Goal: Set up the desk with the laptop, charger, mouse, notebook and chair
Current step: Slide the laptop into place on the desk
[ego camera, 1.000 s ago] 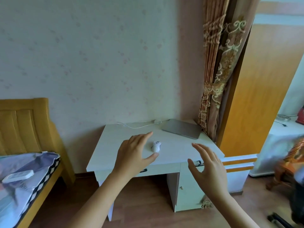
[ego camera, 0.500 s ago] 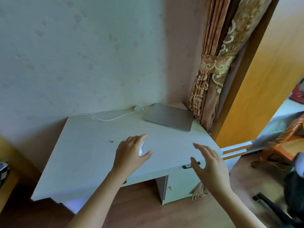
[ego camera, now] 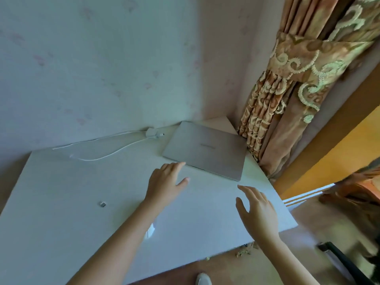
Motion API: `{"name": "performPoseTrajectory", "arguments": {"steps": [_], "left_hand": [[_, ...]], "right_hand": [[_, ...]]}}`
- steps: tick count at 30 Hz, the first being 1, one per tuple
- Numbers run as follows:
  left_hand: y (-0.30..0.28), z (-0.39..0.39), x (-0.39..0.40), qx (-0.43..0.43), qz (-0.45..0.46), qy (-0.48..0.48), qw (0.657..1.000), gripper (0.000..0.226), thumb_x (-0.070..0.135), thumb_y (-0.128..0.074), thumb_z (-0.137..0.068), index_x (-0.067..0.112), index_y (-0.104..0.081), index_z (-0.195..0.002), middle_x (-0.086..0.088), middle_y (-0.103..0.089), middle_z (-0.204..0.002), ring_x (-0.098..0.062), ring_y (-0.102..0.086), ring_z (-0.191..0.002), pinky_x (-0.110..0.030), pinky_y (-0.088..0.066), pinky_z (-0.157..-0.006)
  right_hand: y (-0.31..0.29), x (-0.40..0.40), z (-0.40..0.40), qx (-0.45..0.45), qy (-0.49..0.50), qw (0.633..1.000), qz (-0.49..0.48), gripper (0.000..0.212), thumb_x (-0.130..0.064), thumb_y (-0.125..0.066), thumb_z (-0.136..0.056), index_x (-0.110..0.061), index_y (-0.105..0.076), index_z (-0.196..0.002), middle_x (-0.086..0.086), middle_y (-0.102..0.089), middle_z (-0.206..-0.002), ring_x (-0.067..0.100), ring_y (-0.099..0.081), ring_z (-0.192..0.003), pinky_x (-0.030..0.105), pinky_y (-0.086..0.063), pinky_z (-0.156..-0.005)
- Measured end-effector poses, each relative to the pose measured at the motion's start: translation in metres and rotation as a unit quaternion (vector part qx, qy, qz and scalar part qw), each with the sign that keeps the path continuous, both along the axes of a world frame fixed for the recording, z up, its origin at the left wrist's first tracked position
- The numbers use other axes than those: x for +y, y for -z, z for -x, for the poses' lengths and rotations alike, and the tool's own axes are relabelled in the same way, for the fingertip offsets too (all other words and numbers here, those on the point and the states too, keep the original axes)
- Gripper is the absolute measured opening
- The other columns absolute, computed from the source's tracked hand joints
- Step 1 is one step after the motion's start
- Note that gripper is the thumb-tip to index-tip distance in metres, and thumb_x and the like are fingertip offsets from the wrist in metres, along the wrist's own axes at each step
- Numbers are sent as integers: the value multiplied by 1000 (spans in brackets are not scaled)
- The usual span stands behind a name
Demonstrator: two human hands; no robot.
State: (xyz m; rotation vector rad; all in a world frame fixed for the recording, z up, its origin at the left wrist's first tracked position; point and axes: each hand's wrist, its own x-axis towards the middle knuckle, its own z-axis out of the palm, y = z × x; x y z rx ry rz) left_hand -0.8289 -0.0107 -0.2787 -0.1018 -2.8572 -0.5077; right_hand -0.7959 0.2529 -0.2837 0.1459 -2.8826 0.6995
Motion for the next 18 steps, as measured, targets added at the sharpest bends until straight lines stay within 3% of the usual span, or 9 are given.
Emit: {"name": "performPoseTrajectory", "arguments": {"steps": [7,12,18], "left_hand": [[68,114,-8,-65,34,-43,996,61,51,-51,-87,13,-49,-135,-6,-63,-123,-29,-57,-113,-40,-45,-82],[106,169,-25,-119,95,-61,986,72,56,-49,-90,15,-30,-147,-6,-42,-146,-25,-39,-133,-40,-37,-98],[137,218,-41,-192,71,-112,972,85,67,-48,-84,18,-23,-149,-11,-22,-156,-29,-26,-140,-45,-35,-103]], "right_hand": [[63,-6,117,-78,4,997,-3,39,-23,-60,-86,-21,-55,-124,0,-60,-124,27,-56,-108,38,-47,-85],[94,-11,167,-140,39,989,-2,48,-16,-59,-84,-17,-47,-131,6,-50,-133,32,-48,-115,44,-45,-89],[123,-18,212,-191,107,976,18,63,-26,-60,-84,-16,-35,-140,9,-24,-153,34,-27,-133,49,-41,-98]]}}
